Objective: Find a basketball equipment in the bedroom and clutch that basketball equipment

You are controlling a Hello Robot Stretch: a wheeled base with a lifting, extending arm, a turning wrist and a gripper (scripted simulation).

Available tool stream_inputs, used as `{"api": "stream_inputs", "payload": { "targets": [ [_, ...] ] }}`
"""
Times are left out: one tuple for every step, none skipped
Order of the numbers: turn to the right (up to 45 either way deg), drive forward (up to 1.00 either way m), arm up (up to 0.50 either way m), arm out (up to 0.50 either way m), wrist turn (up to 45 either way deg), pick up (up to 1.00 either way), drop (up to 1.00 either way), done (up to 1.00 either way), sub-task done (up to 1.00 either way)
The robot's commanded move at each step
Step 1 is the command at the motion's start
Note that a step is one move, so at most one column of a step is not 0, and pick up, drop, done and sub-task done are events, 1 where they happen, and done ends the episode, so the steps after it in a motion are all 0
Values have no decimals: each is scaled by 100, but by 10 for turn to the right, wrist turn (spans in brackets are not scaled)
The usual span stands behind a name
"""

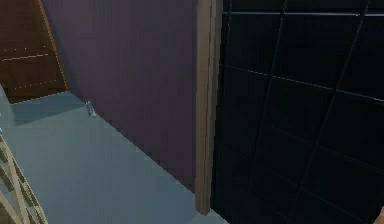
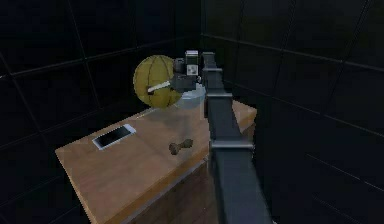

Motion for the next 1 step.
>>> {"api": "stream_inputs", "payload": {
  "targets": [
    [0, 0, 0, 0, 0, 0, 0, 100, 0]
  ]
}}
